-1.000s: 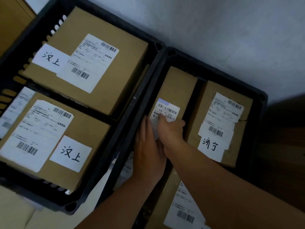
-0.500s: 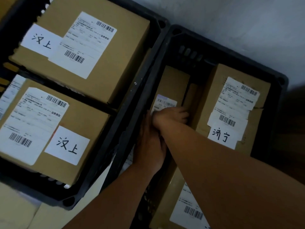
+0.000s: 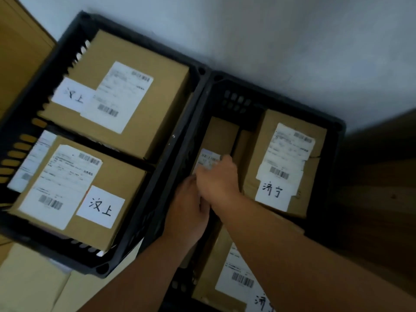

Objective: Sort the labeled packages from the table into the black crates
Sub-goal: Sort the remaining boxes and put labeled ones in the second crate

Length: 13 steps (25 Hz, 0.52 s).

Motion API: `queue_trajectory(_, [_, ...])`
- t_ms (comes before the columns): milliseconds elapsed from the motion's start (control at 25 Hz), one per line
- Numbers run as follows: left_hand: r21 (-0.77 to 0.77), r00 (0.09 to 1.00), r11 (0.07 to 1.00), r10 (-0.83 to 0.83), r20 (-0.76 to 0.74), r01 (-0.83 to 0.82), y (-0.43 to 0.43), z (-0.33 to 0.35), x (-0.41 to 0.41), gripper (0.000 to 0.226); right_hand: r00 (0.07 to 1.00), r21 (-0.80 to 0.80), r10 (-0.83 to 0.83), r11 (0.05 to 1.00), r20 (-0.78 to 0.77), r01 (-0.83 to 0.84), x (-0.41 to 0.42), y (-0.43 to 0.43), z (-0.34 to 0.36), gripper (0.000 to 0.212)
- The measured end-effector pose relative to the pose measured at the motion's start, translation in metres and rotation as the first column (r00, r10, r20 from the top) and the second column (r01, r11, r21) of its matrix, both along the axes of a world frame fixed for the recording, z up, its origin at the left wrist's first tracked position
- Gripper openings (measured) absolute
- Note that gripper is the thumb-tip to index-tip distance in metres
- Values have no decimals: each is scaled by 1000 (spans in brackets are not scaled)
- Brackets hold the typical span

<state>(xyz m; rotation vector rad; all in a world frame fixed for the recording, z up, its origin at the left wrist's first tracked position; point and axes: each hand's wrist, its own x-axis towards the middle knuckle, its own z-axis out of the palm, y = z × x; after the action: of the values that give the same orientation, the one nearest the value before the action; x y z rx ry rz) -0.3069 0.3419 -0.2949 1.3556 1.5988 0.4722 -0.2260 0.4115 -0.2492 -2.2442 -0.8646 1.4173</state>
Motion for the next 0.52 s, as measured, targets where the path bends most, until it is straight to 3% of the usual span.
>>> queue_trajectory(120, [25, 994, 1000, 7, -112, -4, -5, 54, 3, 39, 996, 168, 90, 981, 19, -92, 39, -33, 68, 44])
queue_trajectory(200, [55, 986, 998, 20, -167, -11, -11, 93, 12, 40, 986, 240, 139, 958, 92, -158, 75, -57, 113, 48])
queue_trajectory(320, [94, 985, 996, 27, -168, -11, -27, 164, 43, 36, 958, 338, 197, 904, 210, -260, 138, -98, 176, 55])
queue_trajectory(520, [144, 992, 988, -46, -117, 63, -97, 271, 125, 31, 894, 363, 262, 844, 364, -395, 253, -177, 268, 46])
